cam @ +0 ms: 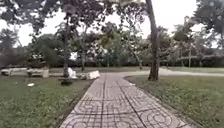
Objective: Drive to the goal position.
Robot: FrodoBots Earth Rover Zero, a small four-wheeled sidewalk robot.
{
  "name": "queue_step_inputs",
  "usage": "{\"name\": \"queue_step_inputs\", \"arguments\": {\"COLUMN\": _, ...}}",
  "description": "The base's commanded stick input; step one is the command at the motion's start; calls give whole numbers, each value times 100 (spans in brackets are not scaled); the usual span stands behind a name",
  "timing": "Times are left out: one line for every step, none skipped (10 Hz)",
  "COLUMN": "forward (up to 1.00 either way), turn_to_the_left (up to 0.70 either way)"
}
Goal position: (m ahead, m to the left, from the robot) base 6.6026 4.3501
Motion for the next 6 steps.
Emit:
{"name": "queue_step_inputs", "arguments": {"forward": 100, "turn_to_the_left": 0}}
{"name": "queue_step_inputs", "arguments": {"forward": 100, "turn_to_the_left": 0}}
{"name": "queue_step_inputs", "arguments": {"forward": 100, "turn_to_the_left": 0}}
{"name": "queue_step_inputs", "arguments": {"forward": 100, "turn_to_the_left": 0}}
{"name": "queue_step_inputs", "arguments": {"forward": 100, "turn_to_the_left": 0}}
{"name": "queue_step_inputs", "arguments": {"forward": 100, "turn_to_the_left": 0}}
